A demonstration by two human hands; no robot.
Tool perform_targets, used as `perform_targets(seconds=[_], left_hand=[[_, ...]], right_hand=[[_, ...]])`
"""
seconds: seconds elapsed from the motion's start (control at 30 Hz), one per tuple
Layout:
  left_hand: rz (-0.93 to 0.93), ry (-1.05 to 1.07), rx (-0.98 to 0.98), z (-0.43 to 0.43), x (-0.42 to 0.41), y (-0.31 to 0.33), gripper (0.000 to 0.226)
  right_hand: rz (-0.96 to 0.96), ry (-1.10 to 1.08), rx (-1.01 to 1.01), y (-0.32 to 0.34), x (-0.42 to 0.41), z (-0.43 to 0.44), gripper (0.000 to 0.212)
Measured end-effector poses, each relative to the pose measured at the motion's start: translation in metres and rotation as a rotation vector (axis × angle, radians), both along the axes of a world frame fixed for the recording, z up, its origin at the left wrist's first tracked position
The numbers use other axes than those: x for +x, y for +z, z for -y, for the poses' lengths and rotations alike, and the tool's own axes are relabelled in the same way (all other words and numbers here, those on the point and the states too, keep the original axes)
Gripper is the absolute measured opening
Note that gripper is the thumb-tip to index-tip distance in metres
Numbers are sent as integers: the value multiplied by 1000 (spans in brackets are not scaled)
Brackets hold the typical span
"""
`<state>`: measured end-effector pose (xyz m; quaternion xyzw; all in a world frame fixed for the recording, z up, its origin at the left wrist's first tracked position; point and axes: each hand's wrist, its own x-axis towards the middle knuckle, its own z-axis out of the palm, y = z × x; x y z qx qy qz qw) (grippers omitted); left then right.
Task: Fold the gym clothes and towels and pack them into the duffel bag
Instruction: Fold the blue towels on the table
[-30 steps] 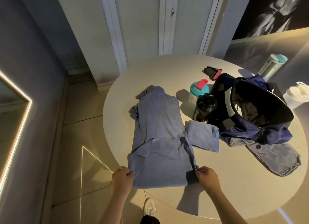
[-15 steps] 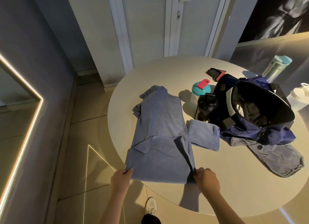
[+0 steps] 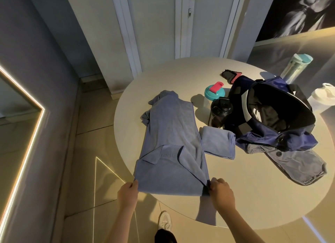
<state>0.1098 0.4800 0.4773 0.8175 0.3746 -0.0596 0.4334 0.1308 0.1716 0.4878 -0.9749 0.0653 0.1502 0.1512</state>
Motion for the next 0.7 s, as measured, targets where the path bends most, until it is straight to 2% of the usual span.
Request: perform_targets(seconds=[0.07, 0.13, 0.3, 0.47, 0.6, 0.7], left_hand=[[3, 13, 13, -5, 0, 1, 43], [-14, -3, 33, -9, -1, 2, 44], [-51, -9, 74, -8, -5, 4, 42], [-35, -104, 251, 6, -6, 14, 10], [40, -341, 454, 6, 20, 10, 35], [124, -491, 536, 7, 48, 10, 41]], right_hand=[[-14, 1, -58, -1, 0, 2, 12], [-30, -12, -99, -3, -1, 5, 21], [-45, -92, -62, 1, -4, 2, 38], [24, -105, -88, 7, 4, -7, 31], [88, -5, -67, 12, 26, -17, 29], [133, 105, -35, 14, 46, -28, 29]])
